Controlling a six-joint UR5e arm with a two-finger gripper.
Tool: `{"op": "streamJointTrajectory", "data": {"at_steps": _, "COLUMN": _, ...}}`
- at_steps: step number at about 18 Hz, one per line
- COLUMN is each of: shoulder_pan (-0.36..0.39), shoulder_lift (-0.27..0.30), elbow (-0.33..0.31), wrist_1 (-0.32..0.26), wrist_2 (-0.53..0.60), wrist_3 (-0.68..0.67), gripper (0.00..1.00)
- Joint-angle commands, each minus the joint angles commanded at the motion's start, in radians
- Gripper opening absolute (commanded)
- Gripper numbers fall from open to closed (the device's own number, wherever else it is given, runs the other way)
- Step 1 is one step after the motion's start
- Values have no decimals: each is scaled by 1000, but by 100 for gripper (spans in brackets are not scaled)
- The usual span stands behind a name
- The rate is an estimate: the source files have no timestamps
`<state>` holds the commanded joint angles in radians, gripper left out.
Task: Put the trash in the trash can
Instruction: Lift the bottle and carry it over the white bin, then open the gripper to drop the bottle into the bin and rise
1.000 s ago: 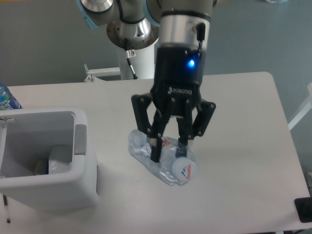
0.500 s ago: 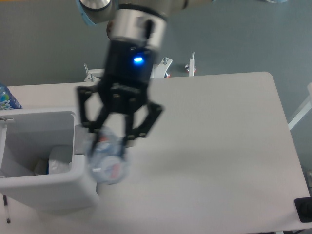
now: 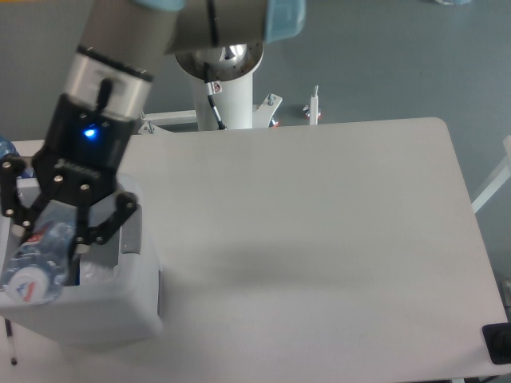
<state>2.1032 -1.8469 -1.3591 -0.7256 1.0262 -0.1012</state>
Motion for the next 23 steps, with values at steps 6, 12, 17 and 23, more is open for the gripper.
{"op": "streamJointTrajectory", "data": {"at_steps": 6, "shoulder_pan": -8, "shoulder_lift": 6, "elbow": -25, "wrist_1": 2, "wrist_2": 0, "wrist_3": 5, "gripper": 84}}
{"op": "streamJointTrajectory", "data": {"at_steps": 12, "shoulder_pan": 6, "shoulder_lift": 6, "elbow": -15, "wrist_1": 0, "wrist_2": 0, "wrist_3": 38, "gripper": 100}}
{"op": "streamJointTrajectory", "data": {"at_steps": 17, "shoulder_pan": 86, "shoulder_lift": 9, "elbow": 37, "wrist_1": 2, "wrist_2": 8, "wrist_3": 37, "gripper": 100}}
{"op": "streamJointTrajectory", "data": {"at_steps": 23, "shoulder_pan": 199, "shoulder_lift": 9, "elbow": 80, "wrist_1": -2, "wrist_2": 96, "wrist_3": 49, "gripper": 100}}
